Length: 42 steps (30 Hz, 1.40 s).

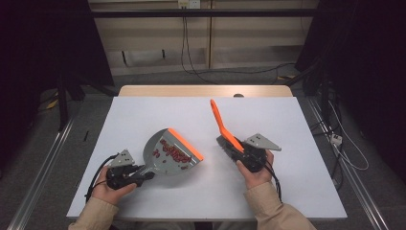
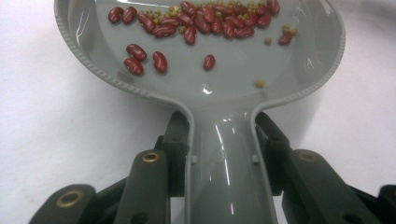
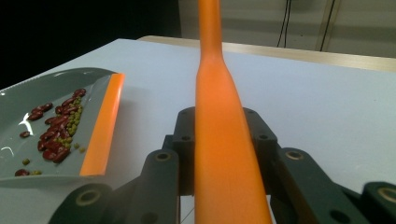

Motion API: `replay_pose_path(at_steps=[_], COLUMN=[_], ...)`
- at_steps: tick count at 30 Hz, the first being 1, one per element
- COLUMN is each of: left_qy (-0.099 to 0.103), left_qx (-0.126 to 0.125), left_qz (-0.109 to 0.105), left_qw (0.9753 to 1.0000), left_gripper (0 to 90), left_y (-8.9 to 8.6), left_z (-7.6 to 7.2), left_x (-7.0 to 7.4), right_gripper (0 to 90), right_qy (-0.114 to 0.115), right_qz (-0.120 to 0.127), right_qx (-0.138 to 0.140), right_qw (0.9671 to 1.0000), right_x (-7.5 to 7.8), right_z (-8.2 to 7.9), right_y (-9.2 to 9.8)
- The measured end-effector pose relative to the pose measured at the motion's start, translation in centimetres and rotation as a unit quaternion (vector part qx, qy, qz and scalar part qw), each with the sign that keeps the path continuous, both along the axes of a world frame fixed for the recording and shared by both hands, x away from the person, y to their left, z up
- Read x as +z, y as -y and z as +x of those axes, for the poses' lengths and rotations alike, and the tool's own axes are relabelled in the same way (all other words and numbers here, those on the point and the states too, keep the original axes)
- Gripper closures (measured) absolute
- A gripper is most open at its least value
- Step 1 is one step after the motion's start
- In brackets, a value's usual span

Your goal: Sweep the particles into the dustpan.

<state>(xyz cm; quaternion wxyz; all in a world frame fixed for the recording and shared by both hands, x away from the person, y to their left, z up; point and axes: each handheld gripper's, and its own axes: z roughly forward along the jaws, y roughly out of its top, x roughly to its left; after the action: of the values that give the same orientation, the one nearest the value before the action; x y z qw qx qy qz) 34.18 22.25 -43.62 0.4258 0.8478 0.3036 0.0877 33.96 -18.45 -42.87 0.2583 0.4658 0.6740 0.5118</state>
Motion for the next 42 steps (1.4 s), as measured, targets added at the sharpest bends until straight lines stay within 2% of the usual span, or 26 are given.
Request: replay_pose_path(at_steps=[4, 9, 12, 16, 29, 32, 42], left_qy=[0.008, 0.008, 0.01, 0.01, 0.012, 0.012, 0.007], left_qx=[0.018, 0.042, 0.058, 0.082, 0.145, 0.153, 0.19], left_qz=[0.003, 0.002, 0.011, 0.012, 0.02, 0.02, 0.028], left_qw=[0.9998, 0.9991, 0.9982, 0.9965, 0.9892, 0.9879, 0.9814], left_gripper=[64.2, 64.2, 64.2, 64.2, 64.2, 64.2, 64.2], left_y=[-0.3, -0.6, -0.9, -1.4, -2.5, -2.9, -3.1], left_z=[0.2, 0.5, 0.7, 1.0, 2.0, 2.2, 2.6], left_x=[0.0, -0.2, -0.2, -0.5, -1.0, -1.1, -1.5], right_gripper=[71.0, 71.1, 71.0, 71.1, 71.0, 71.1, 71.1], right_qy=[0.0, 0.001, -0.001, 0.001, -0.001, -0.003, -0.002], right_qz=[0.001, -0.003, -0.002, -0.004, 0.003, 0.006, -0.001], right_qx=[-0.002, -0.004, -0.004, -0.006, -0.004, -0.007, -0.018], right_qw=[1.0, 1.0, 1.0, 1.0, 1.0, 1.0, 0.9998], right_x=[0.0, 0.0, 0.0, 0.0, 0.0, -0.1, -0.1], right_z=[0.0, -0.1, -0.1, -0.1, -0.1, 0.0, -0.1], right_y=[0.2, 0.5, 0.7, 0.9, 1.2, 1.5, 2.7])
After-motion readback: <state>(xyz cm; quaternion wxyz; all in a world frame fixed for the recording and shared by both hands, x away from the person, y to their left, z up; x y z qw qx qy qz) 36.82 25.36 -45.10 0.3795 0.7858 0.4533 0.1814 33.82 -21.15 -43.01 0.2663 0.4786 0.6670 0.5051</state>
